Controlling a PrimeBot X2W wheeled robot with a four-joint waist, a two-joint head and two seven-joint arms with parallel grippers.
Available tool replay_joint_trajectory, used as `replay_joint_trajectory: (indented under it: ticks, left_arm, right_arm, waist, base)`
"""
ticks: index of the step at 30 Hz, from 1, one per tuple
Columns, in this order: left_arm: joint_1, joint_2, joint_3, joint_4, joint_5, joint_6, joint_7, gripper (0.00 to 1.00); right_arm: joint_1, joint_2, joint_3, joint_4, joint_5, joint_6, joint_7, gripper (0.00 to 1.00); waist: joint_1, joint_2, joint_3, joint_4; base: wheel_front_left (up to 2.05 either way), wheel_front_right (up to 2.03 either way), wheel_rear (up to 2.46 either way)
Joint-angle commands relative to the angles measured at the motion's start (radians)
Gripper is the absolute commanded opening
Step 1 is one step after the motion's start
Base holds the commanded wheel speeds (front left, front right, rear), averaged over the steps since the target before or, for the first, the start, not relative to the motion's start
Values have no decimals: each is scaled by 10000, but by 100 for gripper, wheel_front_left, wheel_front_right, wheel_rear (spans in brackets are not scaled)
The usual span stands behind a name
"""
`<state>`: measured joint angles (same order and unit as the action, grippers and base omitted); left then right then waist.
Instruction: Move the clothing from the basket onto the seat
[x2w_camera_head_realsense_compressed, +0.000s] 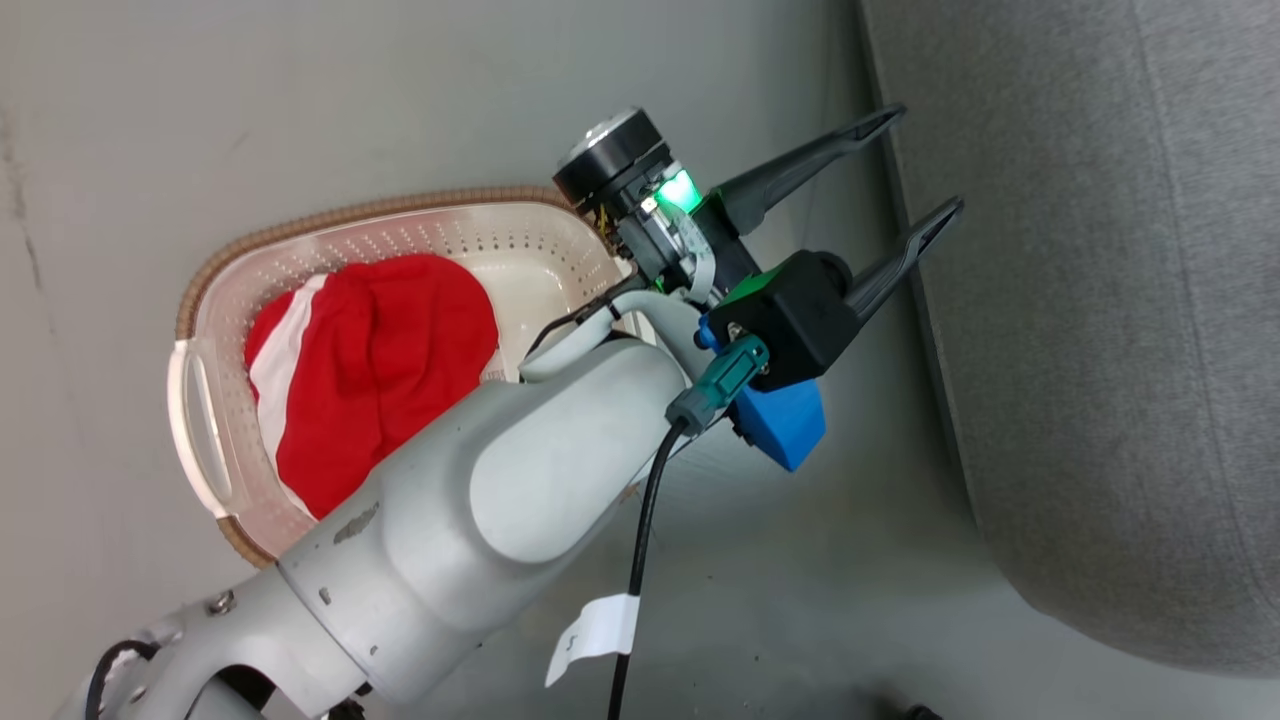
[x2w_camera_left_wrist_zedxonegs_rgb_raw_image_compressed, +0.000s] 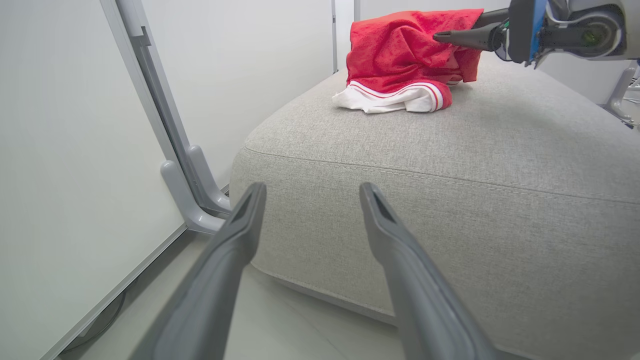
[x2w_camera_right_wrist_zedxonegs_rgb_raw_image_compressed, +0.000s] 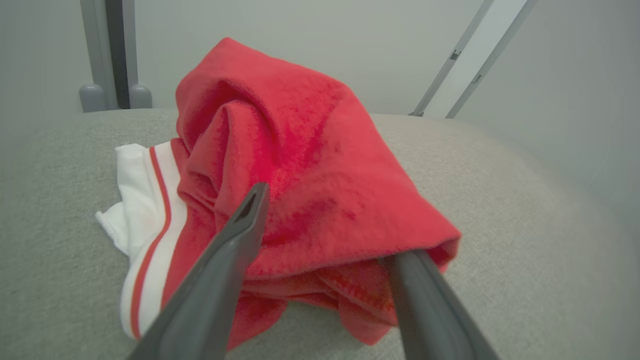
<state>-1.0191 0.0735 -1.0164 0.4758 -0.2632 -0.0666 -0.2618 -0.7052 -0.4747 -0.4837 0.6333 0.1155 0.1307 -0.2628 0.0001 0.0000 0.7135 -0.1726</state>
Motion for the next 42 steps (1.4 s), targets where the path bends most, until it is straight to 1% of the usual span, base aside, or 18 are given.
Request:
replay_joint_trajectory:
  ticks: [1, 5, 8, 13, 16, 20, 25, 31, 37, 42]
  left_arm:
    - [158, 35, 63, -57, -15, 59, -47, 100]
    - [606, 45, 282, -216, -112, 92, -47, 100]
    - [1072, 77, 603, -421, -192, 171, -47, 100]
    - [2010, 150, 1358, -799, -295, 327, -47, 100]
    - [2658, 267, 2047, -1104, -336, 428, -47, 100]
    - [3453, 392, 2973, -1476, -237, 524, -46, 100]
    - [4561, 482, 4246, -1929, -82, 690, -40, 100]
    - [5988, 561, 5741, -2250, 133, 676, -40, 100]
    - [7156, 564, 6985, -2486, 443, 484, -40, 100]
    - [7818, 479, 7633, -2568, 647, 315, -39, 100]
  right_arm:
    - [428, 178, -37, -184, -8, 1, -31, 100]
    - [1603, 551, -48, -1013, 13, 1, -33, 100]
    - [2391, 820, 228, -1805, -81, 1, -33, 100]
    - [3319, 1274, 984, -3165, -346, 1, -33, 100]
    - [3669, 1522, 1527, -3873, -508, 1, -33, 100]
    - [4028, 1728, 2410, -4483, -574, -1, -31, 100]
    - [4348, 1968, 3417, -4772, -475, 1, -32, 100]
    - [4781, 2251, 4211, -4909, -420, 1, -32, 100]
    - [5454, 2575, 4309, -5095, -355, 1, -32, 100]
    - [5944, 2750, 4174, -5077, -239, 1, -32, 100]
  waist:
    - [-1, 0, -293, -53]
    - [-1, 0, -977, -94]
    - [-1, 0, -1527, -88]
    - [-1, 0, -2542, 4]
    - [-1, 0, -3169, 158]
    - [-1, 0, -3861, 502]
    - [-1, 0, -4668, 932]
    - [-1, 0, -5551, 1409]
    - [-1, 0, -6201, 1800]
    - [-1, 0, -6569, 1992]
  base:
    - [0, 0, 0]
    - [0, 0, 0]
    - [0, 0, 0]
    - [0, 0, 0]
    - [0, 0, 0]
    - [0, 0, 0]
    - [0, 0, 0]
    - [0, 0, 0]
    - [0, 0, 0]
    - [0, 0, 0]
